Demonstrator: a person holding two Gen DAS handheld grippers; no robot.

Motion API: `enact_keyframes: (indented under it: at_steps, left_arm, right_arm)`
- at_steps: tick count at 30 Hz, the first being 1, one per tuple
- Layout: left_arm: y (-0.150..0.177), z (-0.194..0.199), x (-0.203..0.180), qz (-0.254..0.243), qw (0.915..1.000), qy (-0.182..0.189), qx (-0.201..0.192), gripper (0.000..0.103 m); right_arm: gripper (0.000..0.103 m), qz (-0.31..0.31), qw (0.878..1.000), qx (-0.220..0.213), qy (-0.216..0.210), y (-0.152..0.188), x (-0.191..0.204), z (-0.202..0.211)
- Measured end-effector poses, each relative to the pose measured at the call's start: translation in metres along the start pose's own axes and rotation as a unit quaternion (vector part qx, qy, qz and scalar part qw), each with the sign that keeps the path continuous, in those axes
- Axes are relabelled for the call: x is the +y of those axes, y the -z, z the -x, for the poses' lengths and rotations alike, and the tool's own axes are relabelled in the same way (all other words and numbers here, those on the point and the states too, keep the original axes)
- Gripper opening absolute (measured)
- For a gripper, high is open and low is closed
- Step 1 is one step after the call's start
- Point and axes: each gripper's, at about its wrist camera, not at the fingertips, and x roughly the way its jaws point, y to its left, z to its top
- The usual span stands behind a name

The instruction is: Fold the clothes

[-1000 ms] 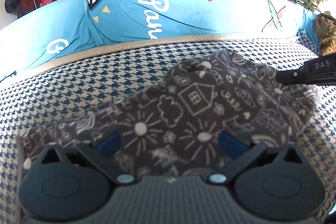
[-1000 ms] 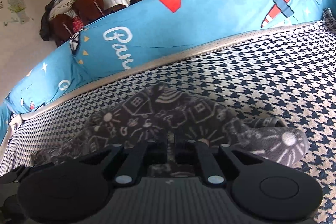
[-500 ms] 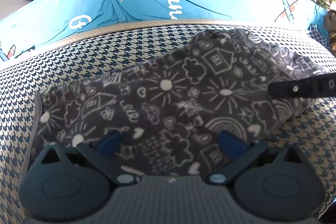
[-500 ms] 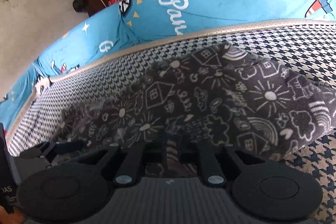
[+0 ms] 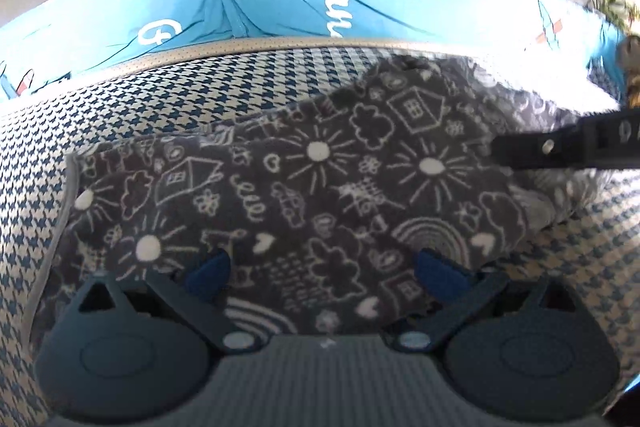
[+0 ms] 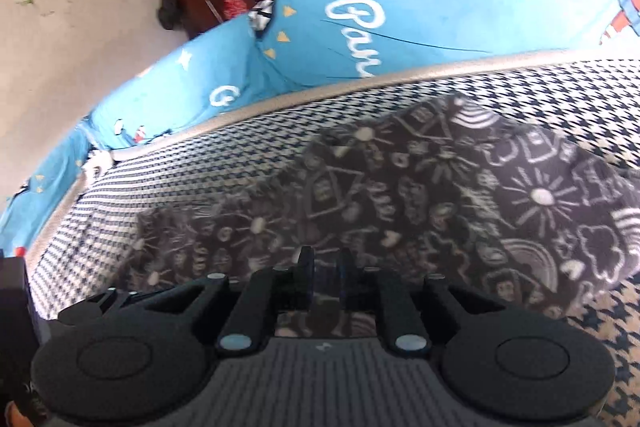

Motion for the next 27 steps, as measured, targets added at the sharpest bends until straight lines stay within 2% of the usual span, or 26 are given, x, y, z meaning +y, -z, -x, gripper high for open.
enact_keyframes:
  at_steps: [6, 12, 16, 20, 27]
  left_arm:
    - [-0.001, 0.022, 0.025, 0.044, 0.9978, -0.037, -0.034, 0.103]
    - [-0.006, 0.015, 0.056, 0.088, 0.9919, -0.088, -0.027, 0.103]
    - [0.0, 0.005, 0.067, 0.096, 0.9892, -0.111, -0.007, 0.103]
    - [0.008, 0.0, 0.063, 0.068, 0.9904, -0.12, 0.003, 0.103]
    - [0.013, -0.003, 0.063, 0.06, 0.9926, -0.105, 0.012, 0.103]
  right_arm:
    - [0.013, 0.021, 0.999, 0.011, -0.034, 0.004, 0.02, -0.013]
    - [0.013, 0.041, 0.997, 0.028, -0.053, 0.01, 0.039, -0.027]
    - [0.013, 0.056, 0.996, 0.045, -0.06, 0.015, 0.048, -0.037]
    - [0.013, 0.062, 0.994, 0.08, -0.044, 0.025, 0.052, -0.052]
    - [0.013, 0.095, 0.991, 0.094, -0.025, 0.038, 0.059, -0.058]
